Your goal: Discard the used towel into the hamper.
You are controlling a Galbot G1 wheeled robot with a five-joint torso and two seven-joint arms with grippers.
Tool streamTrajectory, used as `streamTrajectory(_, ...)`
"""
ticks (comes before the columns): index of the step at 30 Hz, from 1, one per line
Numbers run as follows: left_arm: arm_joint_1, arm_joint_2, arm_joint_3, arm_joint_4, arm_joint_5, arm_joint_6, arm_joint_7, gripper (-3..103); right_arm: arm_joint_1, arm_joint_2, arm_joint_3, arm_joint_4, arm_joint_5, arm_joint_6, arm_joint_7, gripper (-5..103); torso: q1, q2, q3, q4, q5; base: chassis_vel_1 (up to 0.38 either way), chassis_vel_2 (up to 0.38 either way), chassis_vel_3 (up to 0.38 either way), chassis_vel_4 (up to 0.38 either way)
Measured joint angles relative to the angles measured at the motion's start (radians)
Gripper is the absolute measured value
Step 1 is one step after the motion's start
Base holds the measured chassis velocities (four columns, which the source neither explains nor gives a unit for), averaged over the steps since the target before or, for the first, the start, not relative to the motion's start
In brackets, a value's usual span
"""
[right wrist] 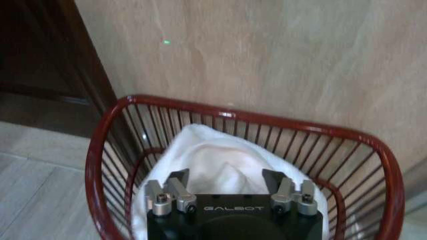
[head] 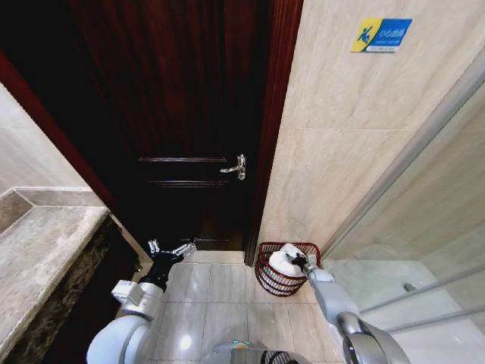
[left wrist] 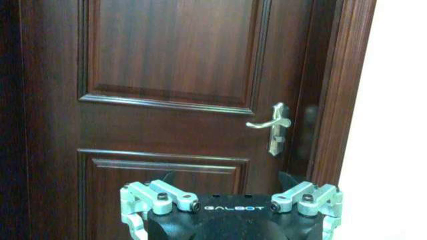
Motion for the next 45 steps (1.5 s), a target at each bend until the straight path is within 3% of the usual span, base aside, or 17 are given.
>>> streamTrajectory(1,0.0,0.0,0.0,0.0,0.0,0.0,0.0,100,-0.005,-0.003,0.0,0.005,0.002,0.002,-0.005,76,0.0,0.0,0.0,0.0001,0.0,0.0,0.0,0.0,0.0)
streamTrajectory(7,0.0,0.0,0.0,0.0,0.0,0.0,0.0,100,-0.025,-0.013,0.002,0.029,0.035,0.029,-0.011,100,0.0,0.0,0.0,0.0004,-0.0003,0.0,0.0,0.0,0.0)
streamTrajectory(11,0.0,0.0,0.0,0.0,0.0,0.0,0.0,100,-0.054,-0.014,0.013,0.067,0.081,0.041,-0.022,100,0.0,0.0,0.0,0.0005,-0.0001,0.0,0.0,0.0,0.0)
streamTrajectory(14,0.0,0.0,0.0,0.0,0.0,0.0,0.0,100,-0.177,-0.025,0.023,0.257,0.211,0.032,-0.027,100,0.0,0.0,0.0,0.0004,-0.0001,0.0,0.0,0.0,0.0)
streamTrajectory(15,0.0,0.0,0.0,0.0,0.0,0.0,0.0,100,-0.177,-0.025,0.023,0.257,0.211,0.032,-0.027,100,0.0,0.0,0.0,0.0004,-0.0001,0.0,0.0,0.0,0.0)
streamTrajectory(18,0.0,0.0,0.0,0.0,0.0,0.0,0.0,100,-0.31,-0.05,0.033,0.488,0.314,0.031,0.003,100,0.0,0.0,0.0,-0.0002,0.0,0.0,0.0,0.0,0.0)
streamTrajectory(19,0.0,0.0,0.0,0.0,0.0,0.0,0.0,100,-0.31,-0.05,0.033,0.488,0.314,0.031,0.003,100,0.0,0.0,0.0,-0.0002,0.0,0.0,0.0,0.0,0.0)
streamTrajectory(22,0.0,0.0,0.0,0.0,0.0,0.0,0.0,100,-0.422,-0.061,0.064,0.736,0.365,0.031,0.058,100,0.0,0.0,0.0,0.0004,-0.0008,0.0,0.0,0.0,0.0)
streamTrajectory(23,0.0,0.0,0.0,0.0,0.0,0.0,0.0,100,-0.422,-0.061,0.064,0.736,0.365,0.031,0.058,100,0.0,0.0,0.0,0.0004,-0.0008,0.0,0.0,0.0,0.0)
streamTrajectory(28,0.0,0.0,0.0,0.0,0.0,0.0,0.0,100,-0.611,-0.049,0.11,1.064,0.419,0.02,0.138,100,0.0,0.0,0.0,0.0002,-0.0001,0.0,0.0,0.0,0.0)
streamTrajectory(38,0.0,0.0,0.0,0.0,0.0,0.0,0.0,100,-0.835,-0.014,0.217,1.534,0.489,-0.007,0.169,100,0.0,0.0,0.0,0.0004,-0.0003,0.0,0.0,0.0,0.0)
streamTrajectory(45,0.0,0.0,0.0,0.0,0.0,0.0,0.0,100,-0.927,0.007,0.261,1.748,0.546,-0.027,0.191,100,0.0,0.0,0.0,0.0003,-0.0003,0.0,0.0,0.0,0.0)
